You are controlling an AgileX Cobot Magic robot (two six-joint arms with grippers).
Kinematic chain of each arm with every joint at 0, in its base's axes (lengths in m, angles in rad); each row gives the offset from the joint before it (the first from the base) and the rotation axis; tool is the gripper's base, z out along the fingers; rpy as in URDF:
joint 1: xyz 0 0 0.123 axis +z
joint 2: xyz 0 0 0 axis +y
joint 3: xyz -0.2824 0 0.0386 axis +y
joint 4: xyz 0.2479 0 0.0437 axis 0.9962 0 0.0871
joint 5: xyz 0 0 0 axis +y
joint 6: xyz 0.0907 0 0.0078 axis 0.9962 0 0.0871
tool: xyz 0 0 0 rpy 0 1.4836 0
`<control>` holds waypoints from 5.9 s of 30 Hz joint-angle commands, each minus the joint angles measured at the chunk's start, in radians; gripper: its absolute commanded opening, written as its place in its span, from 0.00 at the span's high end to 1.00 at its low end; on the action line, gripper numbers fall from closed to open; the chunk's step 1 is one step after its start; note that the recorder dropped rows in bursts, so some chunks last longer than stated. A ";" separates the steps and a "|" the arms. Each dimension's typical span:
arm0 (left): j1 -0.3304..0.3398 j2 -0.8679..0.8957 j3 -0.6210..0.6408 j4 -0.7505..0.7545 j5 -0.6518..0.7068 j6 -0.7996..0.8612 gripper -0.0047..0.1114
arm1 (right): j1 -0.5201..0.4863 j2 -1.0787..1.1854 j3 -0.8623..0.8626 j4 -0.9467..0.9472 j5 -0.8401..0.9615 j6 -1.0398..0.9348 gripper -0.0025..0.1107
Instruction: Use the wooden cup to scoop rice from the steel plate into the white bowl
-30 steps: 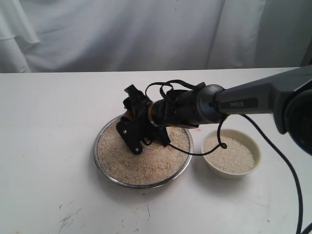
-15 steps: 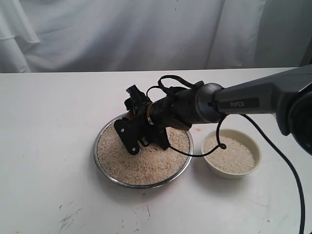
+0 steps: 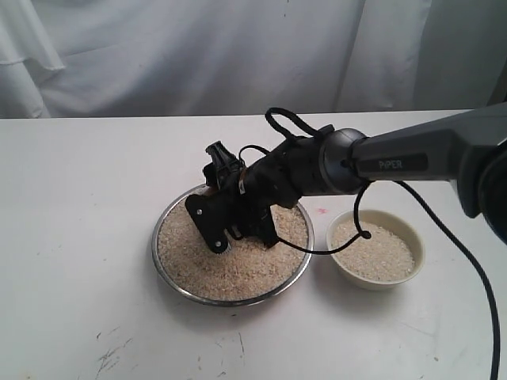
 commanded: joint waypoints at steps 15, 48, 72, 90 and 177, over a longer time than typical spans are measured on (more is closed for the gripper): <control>-0.002 -0.005 0.005 -0.001 -0.006 -0.003 0.96 | -0.021 0.025 -0.004 0.623 0.321 -0.414 0.98; -0.002 -0.005 0.005 -0.001 -0.006 -0.003 0.96 | -0.263 -0.173 -0.062 0.816 0.541 -0.507 0.98; -0.002 -0.005 0.005 -0.001 -0.006 -0.003 0.96 | -0.472 -0.415 0.063 0.456 0.700 -0.386 0.98; -0.002 -0.005 0.005 -0.001 -0.006 -0.003 0.96 | -0.451 -0.440 0.231 0.175 0.518 -0.383 0.98; -0.002 -0.005 0.005 -0.001 -0.006 -0.003 0.96 | -0.138 -0.401 0.296 -0.334 0.114 0.323 0.98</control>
